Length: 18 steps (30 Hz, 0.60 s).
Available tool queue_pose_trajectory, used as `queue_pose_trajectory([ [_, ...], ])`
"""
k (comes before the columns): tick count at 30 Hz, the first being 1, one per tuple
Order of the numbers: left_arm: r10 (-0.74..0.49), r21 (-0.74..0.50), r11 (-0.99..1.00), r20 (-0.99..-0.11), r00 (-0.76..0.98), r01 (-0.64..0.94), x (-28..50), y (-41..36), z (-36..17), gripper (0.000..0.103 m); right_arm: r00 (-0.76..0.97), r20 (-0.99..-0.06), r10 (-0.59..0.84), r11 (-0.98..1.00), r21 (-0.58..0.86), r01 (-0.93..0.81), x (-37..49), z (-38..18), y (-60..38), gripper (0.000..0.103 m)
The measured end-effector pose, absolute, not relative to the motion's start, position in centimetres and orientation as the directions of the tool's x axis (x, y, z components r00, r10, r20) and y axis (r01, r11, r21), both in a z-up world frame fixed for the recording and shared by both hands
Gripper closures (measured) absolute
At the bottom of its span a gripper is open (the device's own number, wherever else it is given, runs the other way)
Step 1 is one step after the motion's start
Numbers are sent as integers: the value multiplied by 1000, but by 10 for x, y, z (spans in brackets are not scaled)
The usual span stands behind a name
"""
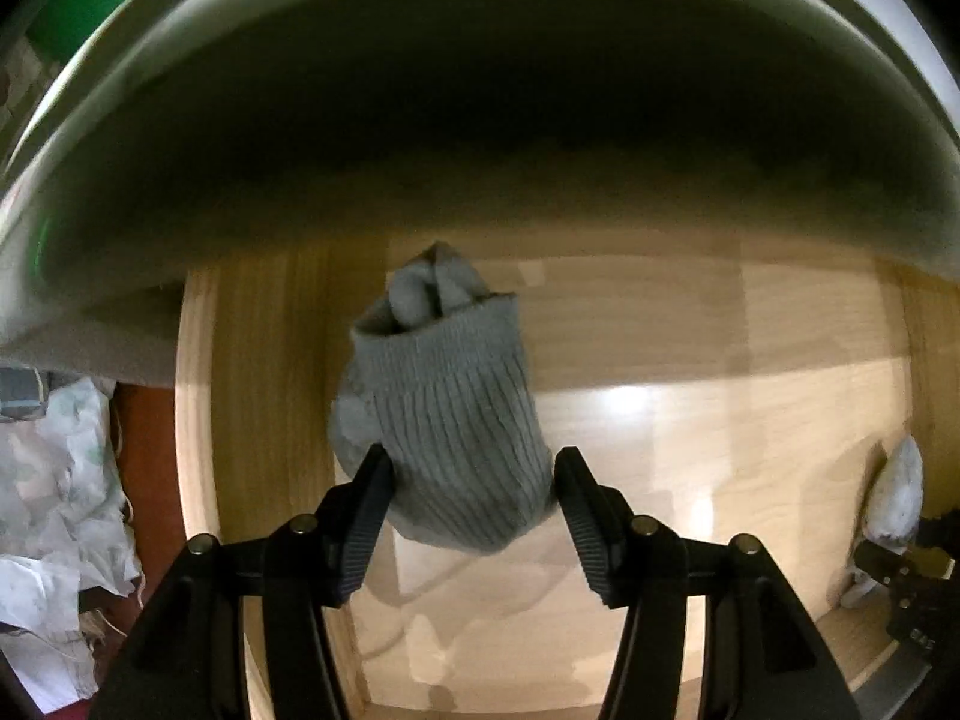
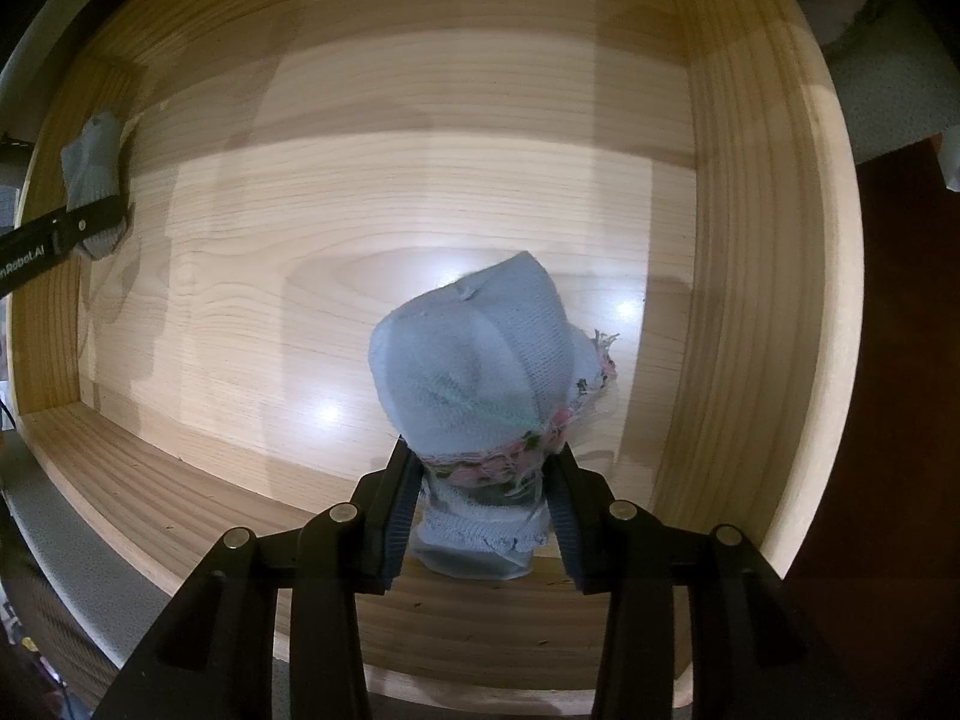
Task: Take underwear out of drawer
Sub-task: 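Close the left tool on the grey ribbed sock while the right tool holds the pink-trimmed sock, then lift the grey ribbed sock with the left tool up toward the white box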
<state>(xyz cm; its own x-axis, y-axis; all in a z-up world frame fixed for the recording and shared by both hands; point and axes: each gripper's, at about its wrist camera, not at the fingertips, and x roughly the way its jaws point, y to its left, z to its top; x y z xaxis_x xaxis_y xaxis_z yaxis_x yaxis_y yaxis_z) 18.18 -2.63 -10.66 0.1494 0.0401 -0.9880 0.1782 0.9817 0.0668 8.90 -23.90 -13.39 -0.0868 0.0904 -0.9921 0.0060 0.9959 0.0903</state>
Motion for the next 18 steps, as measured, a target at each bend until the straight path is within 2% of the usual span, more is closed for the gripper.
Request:
queue_pose_trajectory([
  [2, 33, 57, 982, -990, 134, 178, 185, -21, -107, 50, -87, -992, 90, 996, 89, 7, 89, -132, -240, 63],
  [7, 20, 37, 988, -993, 113, 150, 188, -8, -102, 64, -86, -992, 90, 996, 89, 6, 89, -132, -240, 63],
  [10, 15, 29, 988, -995, 97, 152, 181, 0, -95, 69, -85, -992, 90, 996, 90, 5, 89, -132, -240, 63],
  [18, 42, 55, 983, -996, 74, 175, 168, -6, -95, 71, -85, -992, 90, 996, 90, 6, 88, -134, -240, 62],
])
